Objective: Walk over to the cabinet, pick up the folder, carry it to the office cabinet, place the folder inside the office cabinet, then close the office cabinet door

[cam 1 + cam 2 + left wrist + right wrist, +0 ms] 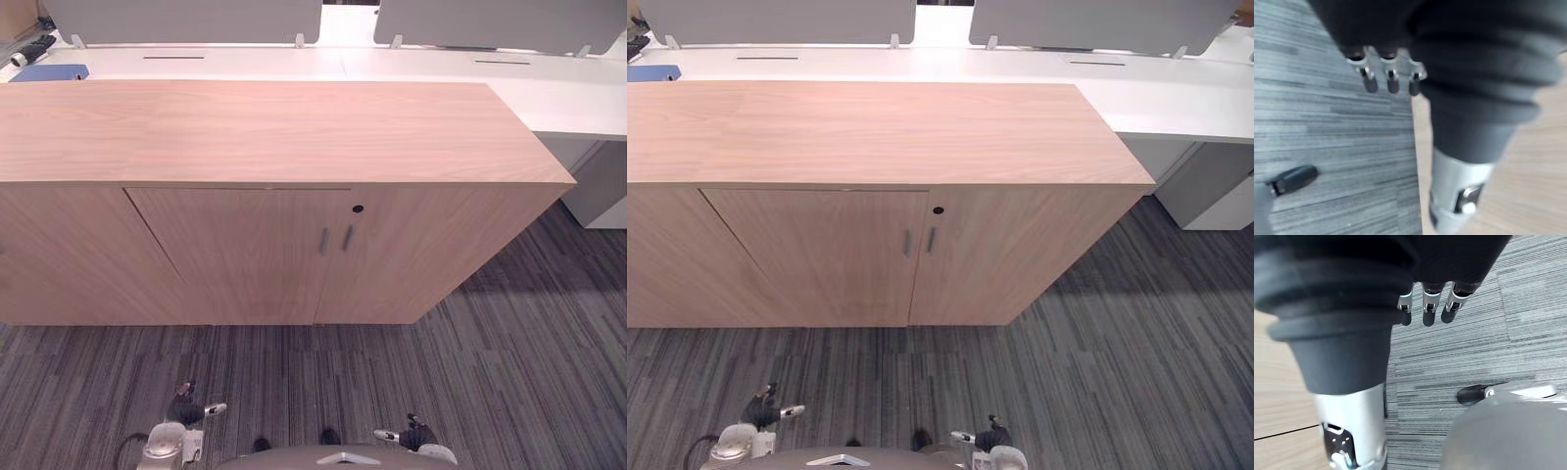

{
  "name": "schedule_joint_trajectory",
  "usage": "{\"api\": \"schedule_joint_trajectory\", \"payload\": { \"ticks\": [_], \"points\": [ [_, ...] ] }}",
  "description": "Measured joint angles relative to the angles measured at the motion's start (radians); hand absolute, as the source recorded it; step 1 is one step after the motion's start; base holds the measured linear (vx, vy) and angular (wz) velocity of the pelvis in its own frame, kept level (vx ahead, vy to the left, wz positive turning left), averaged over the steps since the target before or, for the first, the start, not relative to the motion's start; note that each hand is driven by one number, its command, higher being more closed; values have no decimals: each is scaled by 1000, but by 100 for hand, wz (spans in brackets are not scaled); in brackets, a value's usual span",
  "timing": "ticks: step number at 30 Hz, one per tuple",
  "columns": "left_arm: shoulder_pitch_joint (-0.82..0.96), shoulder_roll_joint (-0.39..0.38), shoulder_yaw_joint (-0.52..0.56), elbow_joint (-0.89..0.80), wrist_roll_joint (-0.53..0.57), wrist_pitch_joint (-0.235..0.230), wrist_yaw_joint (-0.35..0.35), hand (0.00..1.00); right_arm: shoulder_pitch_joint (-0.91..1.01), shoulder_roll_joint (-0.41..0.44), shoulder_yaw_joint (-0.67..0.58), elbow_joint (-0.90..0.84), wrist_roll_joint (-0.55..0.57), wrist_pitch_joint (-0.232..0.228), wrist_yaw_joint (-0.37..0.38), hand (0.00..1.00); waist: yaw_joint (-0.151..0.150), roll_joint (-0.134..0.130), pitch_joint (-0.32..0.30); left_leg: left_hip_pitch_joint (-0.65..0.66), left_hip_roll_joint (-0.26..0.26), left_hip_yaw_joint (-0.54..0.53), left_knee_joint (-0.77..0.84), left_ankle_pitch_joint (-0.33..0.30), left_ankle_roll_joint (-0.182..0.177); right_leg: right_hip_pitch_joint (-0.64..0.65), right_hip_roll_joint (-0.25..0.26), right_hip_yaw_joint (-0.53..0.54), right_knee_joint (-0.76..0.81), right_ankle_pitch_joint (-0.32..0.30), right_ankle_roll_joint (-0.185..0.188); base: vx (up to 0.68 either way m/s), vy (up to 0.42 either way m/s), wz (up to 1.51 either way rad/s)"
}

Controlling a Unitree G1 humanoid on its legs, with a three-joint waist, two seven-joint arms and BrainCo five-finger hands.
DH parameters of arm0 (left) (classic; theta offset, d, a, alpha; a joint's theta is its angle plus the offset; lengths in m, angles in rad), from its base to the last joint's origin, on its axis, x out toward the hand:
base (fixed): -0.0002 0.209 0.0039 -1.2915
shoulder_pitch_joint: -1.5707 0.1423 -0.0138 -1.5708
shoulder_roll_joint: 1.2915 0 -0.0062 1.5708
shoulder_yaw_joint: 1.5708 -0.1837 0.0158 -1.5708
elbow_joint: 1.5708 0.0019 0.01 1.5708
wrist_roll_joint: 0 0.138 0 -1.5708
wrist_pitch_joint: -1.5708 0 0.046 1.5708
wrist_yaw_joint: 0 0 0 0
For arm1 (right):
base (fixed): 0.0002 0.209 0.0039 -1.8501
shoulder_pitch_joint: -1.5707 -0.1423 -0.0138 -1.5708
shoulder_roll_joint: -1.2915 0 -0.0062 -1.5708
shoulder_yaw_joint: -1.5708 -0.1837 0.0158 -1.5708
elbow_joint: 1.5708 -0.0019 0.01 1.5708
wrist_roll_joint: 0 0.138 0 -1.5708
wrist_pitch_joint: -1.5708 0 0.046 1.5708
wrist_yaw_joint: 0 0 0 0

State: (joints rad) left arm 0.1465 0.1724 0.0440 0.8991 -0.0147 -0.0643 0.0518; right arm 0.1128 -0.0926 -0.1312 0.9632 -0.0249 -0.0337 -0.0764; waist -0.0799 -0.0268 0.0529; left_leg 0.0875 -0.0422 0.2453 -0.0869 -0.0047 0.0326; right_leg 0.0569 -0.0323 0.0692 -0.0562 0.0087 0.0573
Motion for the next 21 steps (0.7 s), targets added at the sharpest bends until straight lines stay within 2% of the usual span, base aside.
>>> {"api": "schedule_joint_trajectory", "payload": {
  "ticks": [4,18,21],
  "points": [
    [6,-30,40,33,20,3,10,0,-3,-2,0,0,0,-1,0,0,20,1,0,2,0,0,0,2,0,-2,-2,0,6,0,0,-71,-30,0],
    [22,-64,112,103,39,20,29,0,-34,0,-39,62,0,0,-1,0,34,0,2,2,-2,0,0,-2,-4,-3,-4,1,8,-4,0,-21,-23,0],
    [18,-65,112,105,39,20,29,0,-43,0,-44,76,0,12,-2,0,41,1,2,1,-2,-2,0,-3,-1,-3,-4,-1,8,-7,-1,0,0,0]
  ]
}}
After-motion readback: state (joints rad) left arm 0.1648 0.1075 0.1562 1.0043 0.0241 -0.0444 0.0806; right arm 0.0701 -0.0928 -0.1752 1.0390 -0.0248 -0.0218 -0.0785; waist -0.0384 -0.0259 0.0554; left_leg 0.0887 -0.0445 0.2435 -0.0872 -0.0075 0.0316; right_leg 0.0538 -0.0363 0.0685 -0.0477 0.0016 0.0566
